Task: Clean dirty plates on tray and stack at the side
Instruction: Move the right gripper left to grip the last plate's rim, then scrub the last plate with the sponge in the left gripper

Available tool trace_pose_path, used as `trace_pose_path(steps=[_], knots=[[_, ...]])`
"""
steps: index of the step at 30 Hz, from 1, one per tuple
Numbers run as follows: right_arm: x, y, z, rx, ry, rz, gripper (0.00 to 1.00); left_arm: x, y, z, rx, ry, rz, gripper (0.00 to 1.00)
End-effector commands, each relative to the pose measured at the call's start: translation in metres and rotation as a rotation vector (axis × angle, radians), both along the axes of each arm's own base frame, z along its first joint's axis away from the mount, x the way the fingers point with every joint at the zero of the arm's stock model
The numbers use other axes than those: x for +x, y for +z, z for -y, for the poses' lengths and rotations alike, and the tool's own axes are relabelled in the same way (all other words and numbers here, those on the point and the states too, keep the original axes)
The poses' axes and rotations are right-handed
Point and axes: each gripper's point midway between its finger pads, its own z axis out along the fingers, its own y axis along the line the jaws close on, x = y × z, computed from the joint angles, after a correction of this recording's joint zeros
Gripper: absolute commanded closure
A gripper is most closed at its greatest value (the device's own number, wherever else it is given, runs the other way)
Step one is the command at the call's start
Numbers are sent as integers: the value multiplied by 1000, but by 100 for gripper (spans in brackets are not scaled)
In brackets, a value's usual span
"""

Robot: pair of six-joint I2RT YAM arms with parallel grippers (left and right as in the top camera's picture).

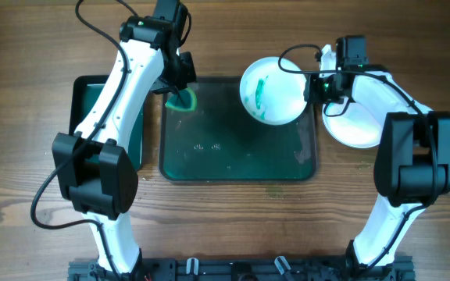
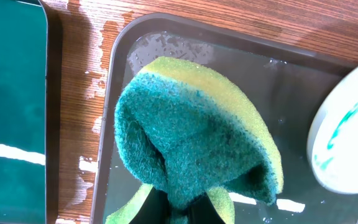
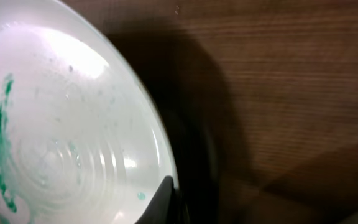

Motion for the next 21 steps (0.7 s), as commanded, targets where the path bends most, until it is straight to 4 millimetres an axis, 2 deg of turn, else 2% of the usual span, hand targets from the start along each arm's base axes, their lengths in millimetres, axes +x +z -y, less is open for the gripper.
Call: trace_pose_path(steps=[1, 6, 10, 16, 21], knots=[[-19, 13, -34, 52, 54, -53, 95, 3, 11, 1, -15, -11, 31, 96], [-52, 15, -69, 73, 73, -170, 96, 3, 11, 1, -15, -11, 32, 96], [-67, 14, -95, 87, 69, -221, 96, 5, 9, 2, -18, -10, 39, 96], [-72, 12, -128, 104, 49, -228, 96, 4, -2, 8, -15, -21, 13, 96], [-72, 10, -137, 113, 57, -210, 96, -2, -23, 22, -1, -55, -38, 96]])
